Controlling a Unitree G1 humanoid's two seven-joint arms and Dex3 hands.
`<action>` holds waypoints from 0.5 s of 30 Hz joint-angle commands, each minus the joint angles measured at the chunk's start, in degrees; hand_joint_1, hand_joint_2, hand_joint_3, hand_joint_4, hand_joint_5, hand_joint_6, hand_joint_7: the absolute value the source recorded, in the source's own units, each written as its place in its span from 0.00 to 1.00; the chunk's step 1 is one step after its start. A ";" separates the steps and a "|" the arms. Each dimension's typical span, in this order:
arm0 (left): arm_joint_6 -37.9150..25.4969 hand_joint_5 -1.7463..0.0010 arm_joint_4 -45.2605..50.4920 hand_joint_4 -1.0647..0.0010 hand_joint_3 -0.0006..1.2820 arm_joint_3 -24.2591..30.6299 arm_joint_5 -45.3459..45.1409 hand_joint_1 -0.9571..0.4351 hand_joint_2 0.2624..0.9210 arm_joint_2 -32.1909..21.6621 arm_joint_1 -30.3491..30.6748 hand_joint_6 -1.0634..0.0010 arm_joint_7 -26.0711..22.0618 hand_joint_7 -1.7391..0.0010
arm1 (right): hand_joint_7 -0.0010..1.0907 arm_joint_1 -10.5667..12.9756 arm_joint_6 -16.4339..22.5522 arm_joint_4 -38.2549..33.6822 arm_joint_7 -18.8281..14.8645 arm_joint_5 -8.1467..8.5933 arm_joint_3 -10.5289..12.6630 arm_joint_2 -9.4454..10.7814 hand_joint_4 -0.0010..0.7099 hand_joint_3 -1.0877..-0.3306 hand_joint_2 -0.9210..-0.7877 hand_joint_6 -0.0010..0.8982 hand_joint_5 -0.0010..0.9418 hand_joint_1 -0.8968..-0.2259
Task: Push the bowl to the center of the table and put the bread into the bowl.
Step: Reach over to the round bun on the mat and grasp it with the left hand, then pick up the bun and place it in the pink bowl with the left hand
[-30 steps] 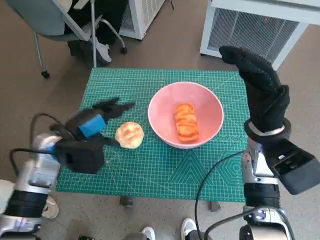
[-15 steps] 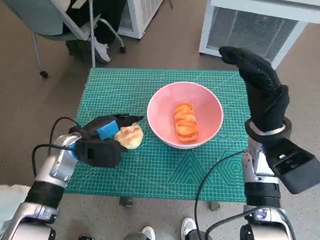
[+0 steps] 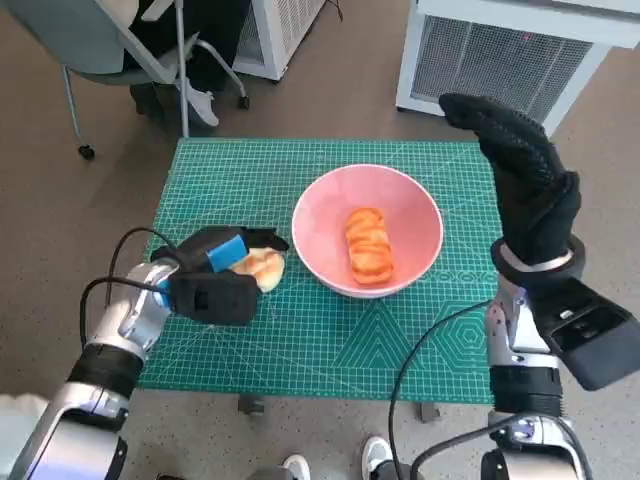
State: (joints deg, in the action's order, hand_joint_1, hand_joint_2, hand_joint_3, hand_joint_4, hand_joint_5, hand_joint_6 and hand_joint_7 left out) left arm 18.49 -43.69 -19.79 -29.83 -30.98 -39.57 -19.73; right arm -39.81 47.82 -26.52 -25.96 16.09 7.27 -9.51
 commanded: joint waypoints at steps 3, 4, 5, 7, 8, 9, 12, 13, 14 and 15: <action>-1.96 0.32 4.41 0.37 0.07 1.28 -0.09 0.69 1.00 -4.21 0.25 0.45 -2.43 0.31 | 0.65 1.50 -0.78 0.87 -0.50 0.55 0.10 -0.55 0.00 0.33 0.00 0.00 0.51 0.46; -2.29 0.32 6.14 0.37 0.07 2.10 0.42 0.69 1.00 -4.80 0.38 0.45 -2.53 0.31 | 0.65 1.53 -0.76 0.86 -0.49 0.56 0.10 -0.54 0.00 0.33 0.00 0.00 0.51 0.47; -2.60 0.33 7.49 0.37 0.07 2.68 0.79 0.69 1.00 -5.21 0.56 0.45 -2.63 0.29 | 0.65 1.57 -0.77 0.91 -0.47 0.56 0.09 -0.55 0.00 0.33 0.00 0.00 0.51 0.47; -2.47 0.34 11.22 0.36 0.07 5.00 2.35 0.69 1.00 -6.07 0.81 0.46 -1.85 0.28 | 0.65 1.48 -0.70 0.71 -0.39 0.52 0.12 -0.55 0.00 0.33 0.00 0.00 0.51 0.47; -2.36 0.34 12.63 0.36 0.07 5.90 2.95 0.69 1.00 -6.31 0.93 0.46 -1.51 0.28 | 0.65 1.46 -0.68 0.64 -0.37 0.51 0.13 -0.55 0.00 0.33 0.00 0.00 0.51 0.47; -1.96 0.35 14.46 0.36 0.07 7.15 3.81 0.69 1.00 -6.48 0.99 0.46 -0.95 0.28 | 0.65 1.40 -0.63 0.50 -0.35 0.52 0.14 -0.53 0.00 0.33 0.00 0.00 0.51 0.47; -1.68 0.35 18.80 0.37 0.08 9.69 5.52 0.69 1.00 -6.43 1.20 0.45 -0.12 0.28 | 0.65 1.33 -0.55 0.38 -0.27 0.44 0.13 -0.46 0.00 0.33 0.00 0.00 0.51 0.47; -1.63 0.34 20.53 0.38 0.08 10.54 6.17 0.69 1.00 -6.20 1.09 0.45 0.24 0.28 | 0.65 1.33 -0.53 0.35 -0.23 0.39 0.12 -0.42 0.00 0.33 0.00 0.00 0.51 0.47; -1.67 0.34 21.80 0.39 0.08 11.14 6.59 0.69 1.00 -6.01 1.07 0.45 0.46 0.28 | 0.65 1.33 -0.51 0.34 -0.20 0.36 0.11 -0.40 0.00 0.33 0.00 0.00 0.51 0.47; -1.55 0.34 23.31 0.39 0.08 11.72 6.99 0.69 1.00 -5.62 0.78 0.44 0.93 0.28 | 0.65 1.29 -0.48 0.22 -0.21 0.36 0.11 -0.37 0.00 0.33 0.00 0.00 0.51 0.47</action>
State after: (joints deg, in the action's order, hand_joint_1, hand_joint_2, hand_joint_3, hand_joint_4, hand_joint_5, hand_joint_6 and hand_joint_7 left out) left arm 16.05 -24.95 -9.92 -24.54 -36.87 -38.00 -19.95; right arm -39.43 47.67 -25.64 -25.96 16.13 7.31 -10.06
